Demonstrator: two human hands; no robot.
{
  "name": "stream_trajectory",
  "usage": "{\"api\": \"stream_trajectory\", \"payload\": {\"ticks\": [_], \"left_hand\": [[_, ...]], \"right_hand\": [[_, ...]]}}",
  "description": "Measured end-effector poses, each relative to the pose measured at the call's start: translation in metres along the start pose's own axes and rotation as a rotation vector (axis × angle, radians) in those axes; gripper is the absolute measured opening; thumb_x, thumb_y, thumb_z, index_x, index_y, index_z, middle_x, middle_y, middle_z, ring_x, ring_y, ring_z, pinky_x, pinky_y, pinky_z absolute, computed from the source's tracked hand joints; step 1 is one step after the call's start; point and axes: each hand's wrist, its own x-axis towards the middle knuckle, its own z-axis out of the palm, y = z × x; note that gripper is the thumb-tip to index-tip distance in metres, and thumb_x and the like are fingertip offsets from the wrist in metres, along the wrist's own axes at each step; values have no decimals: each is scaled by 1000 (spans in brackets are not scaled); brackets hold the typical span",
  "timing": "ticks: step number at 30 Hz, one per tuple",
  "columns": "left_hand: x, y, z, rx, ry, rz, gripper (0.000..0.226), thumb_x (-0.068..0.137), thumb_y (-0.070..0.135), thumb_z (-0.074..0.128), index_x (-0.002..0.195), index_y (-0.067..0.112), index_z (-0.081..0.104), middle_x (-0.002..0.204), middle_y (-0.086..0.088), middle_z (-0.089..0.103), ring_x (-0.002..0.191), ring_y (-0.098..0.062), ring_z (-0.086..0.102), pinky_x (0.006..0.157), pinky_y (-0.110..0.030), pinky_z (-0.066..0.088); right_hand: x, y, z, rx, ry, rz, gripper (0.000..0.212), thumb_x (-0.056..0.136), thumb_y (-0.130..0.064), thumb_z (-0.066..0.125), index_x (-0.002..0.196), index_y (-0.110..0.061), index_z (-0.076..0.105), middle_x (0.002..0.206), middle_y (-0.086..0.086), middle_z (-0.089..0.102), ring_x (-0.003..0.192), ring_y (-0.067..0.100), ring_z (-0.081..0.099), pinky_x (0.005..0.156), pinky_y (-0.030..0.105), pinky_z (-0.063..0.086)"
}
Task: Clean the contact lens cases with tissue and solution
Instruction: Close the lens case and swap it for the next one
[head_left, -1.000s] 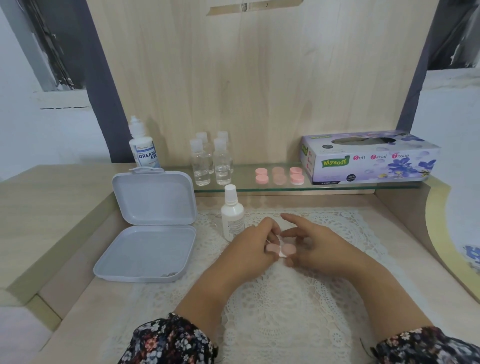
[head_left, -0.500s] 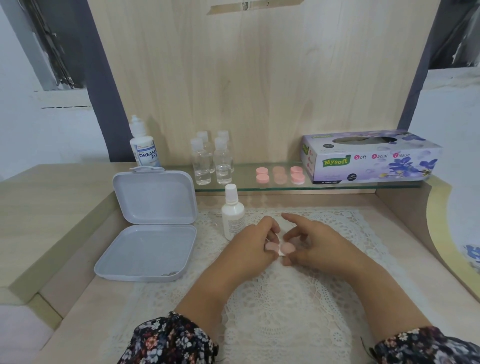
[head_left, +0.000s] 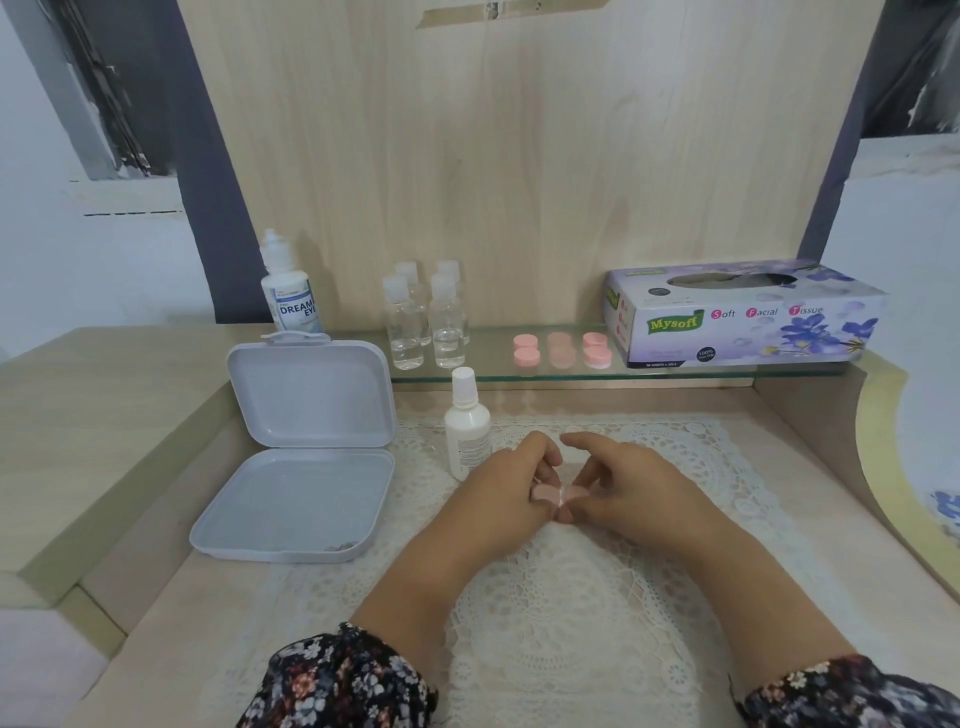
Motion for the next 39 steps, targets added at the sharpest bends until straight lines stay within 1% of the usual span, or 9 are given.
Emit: {"api": "stream_trajectory", "payload": {"ticks": [5,8,12,17,21,23,26,36,39], "left_hand": [[0,0,-1,-2,-7,1,31,86,11,60,109,27,48,98,13,61,92,-8,57,84,-35,52],[-1,1,0,-2,-5,7,31,86,11,61,109,27,48,98,13,62,92,-8,57,85,-35,51],[0,1,-1,1,-3,4,31,86,11,61,109,27,48,99,12,62,92,-8,57,85,-35,51],[1,1,0,11,-2,-1,31,86,11,59,109,28,48,99,12,62,94,-9,57,87,-37,51],[0,1,0,9,-1,-3,30,87,11,58,108,29,48,99,12,61,94,-8,57,86,-37,51],[0,1,0,4,1,-2,30,87,11,58,107,29,48,98,13,62,93,-7,56,86,-37,51],[0,1,0,2,3,1,30,86,10,59,109,26,48,98,13,63,92,-7,57,85,-37,50],[0,1,1,7,-4,-6,33,85,11,62,108,30,47,100,13,61,94,-9,56,87,-38,50],[0,1,0,4,-7,-8,32,86,11,62,109,29,47,100,13,61,95,-9,56,87,-38,50]], "right_hand": [[-1,9,-6,161,-111,59,96,72,-25,82,145,-50,25,123,-23,59,110,-1,56,83,19,49],[-2,11,-7,197,-103,63,89,79,-16,76,146,-47,26,111,-26,66,98,-13,58,65,7,48],[-1,9,-6,193,-39,62,88,74,-20,82,145,-42,33,95,-23,70,83,-20,58,62,1,42],[1,4,0,35,33,13,89,66,-40,84,141,-46,37,93,-21,66,97,-5,53,76,14,39],[3,10,0,56,-55,44,99,65,-40,84,143,-54,25,114,-26,62,115,5,49,95,28,44],[1,12,-4,173,-120,69,98,72,-23,81,144,-54,22,121,-25,61,116,2,54,87,24,51],[0,13,-7,281,-121,75,93,77,-11,78,145,-48,27,107,-25,69,102,-4,63,83,22,52],[-3,1,-7,63,9,38,88,66,-31,86,140,-45,39,91,-26,68,93,-6,59,95,26,44],[-4,4,-9,169,-52,71,92,69,-23,85,141,-51,34,104,-27,65,100,-5,59,77,15,50]]}}
